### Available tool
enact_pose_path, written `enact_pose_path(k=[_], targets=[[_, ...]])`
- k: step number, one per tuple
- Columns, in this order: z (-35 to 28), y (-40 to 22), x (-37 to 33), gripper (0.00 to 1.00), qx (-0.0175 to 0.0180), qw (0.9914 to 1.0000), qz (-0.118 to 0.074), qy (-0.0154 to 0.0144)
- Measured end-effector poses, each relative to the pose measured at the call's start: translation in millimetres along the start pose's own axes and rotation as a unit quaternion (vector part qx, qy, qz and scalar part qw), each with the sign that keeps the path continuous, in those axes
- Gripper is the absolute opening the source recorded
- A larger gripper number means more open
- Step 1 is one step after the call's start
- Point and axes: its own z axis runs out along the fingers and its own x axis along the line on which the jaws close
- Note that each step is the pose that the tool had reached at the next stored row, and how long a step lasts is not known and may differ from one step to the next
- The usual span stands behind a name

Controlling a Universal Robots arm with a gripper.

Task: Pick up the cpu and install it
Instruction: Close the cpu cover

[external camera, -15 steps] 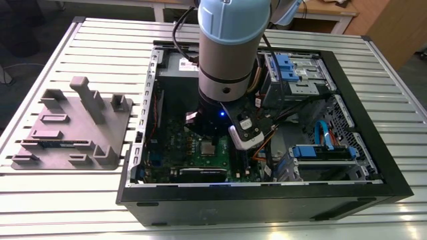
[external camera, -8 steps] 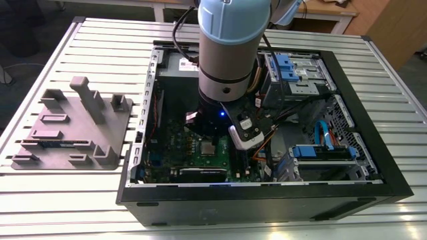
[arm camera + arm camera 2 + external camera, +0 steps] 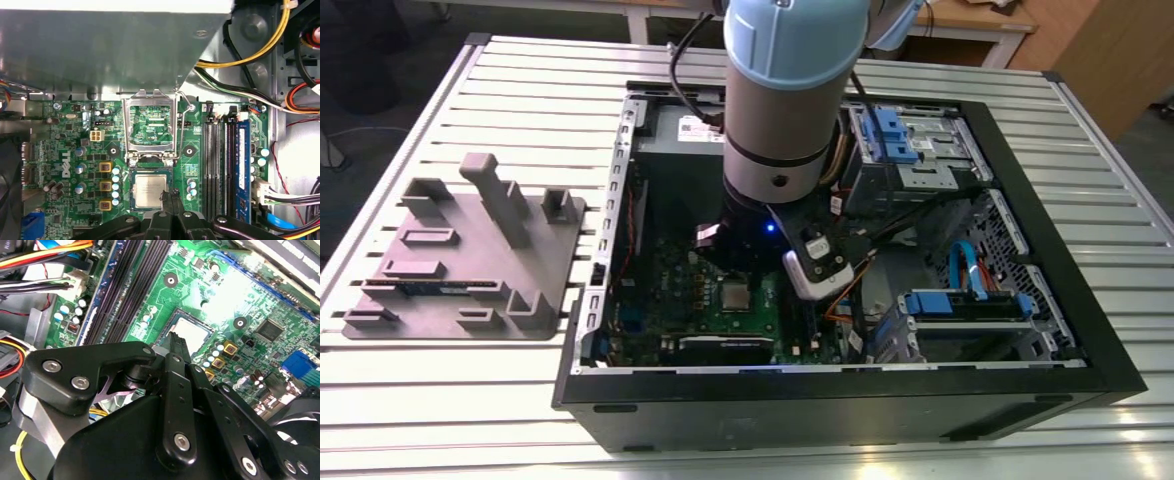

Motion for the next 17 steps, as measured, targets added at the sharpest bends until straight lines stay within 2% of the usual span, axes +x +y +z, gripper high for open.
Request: enact_pose_path(k=[7, 17], targets=[[0.7, 4.6, -7.7, 0.10, -0.0002, 1.00000, -0.001, 0.0000], [1.6, 19.8, -12.9, 0.10, -0.0002, 1.00000, -0.002, 0.0000]])
